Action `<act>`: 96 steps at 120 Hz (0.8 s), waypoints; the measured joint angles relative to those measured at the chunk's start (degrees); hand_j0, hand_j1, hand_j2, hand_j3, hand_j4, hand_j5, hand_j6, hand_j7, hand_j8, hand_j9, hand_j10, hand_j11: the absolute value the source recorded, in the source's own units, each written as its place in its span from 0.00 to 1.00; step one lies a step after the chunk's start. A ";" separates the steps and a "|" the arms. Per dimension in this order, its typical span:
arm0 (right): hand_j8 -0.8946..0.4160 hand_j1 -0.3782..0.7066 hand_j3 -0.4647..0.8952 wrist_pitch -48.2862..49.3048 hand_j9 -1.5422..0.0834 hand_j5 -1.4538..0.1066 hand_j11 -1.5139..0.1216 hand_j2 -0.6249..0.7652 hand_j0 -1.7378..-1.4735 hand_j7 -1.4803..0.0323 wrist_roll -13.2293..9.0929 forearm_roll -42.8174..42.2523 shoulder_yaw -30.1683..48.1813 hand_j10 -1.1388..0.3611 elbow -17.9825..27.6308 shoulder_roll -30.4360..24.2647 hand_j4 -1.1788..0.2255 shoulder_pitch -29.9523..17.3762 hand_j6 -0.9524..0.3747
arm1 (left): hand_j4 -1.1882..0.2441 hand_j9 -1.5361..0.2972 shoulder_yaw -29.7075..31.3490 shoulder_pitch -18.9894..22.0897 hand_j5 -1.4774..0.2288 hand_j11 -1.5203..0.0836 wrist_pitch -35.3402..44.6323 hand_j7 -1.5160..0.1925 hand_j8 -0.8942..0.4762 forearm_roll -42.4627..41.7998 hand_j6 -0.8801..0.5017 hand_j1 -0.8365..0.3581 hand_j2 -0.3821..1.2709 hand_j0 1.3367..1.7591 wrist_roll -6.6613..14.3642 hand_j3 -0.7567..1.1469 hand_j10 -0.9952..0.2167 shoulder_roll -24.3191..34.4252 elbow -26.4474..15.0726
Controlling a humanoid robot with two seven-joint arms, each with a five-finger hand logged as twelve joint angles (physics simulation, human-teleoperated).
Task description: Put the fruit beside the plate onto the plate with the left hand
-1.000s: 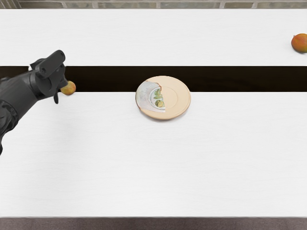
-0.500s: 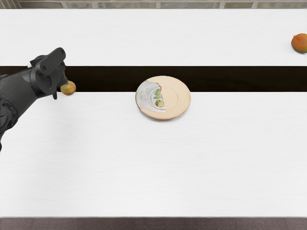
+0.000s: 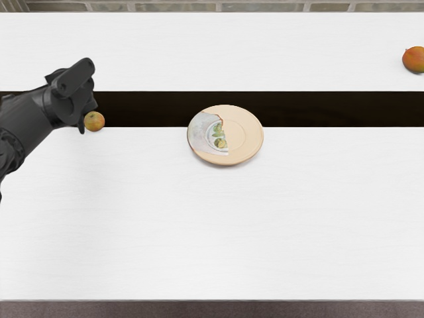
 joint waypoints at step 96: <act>0.68 0.03 0.34 0.00 0.95 0.93 0.93 0.45 0.30 0.98 0.00 0.00 0.01 0.76 -0.01 0.00 0.84 0.00 0.72 | 0.69 0.70 2.30 2.43 0.72 0.79 4.37 0.74 0.51 0.02 0.49 0.80 0.26 0.76 0.00 0.40 0.66 0.00 -3.06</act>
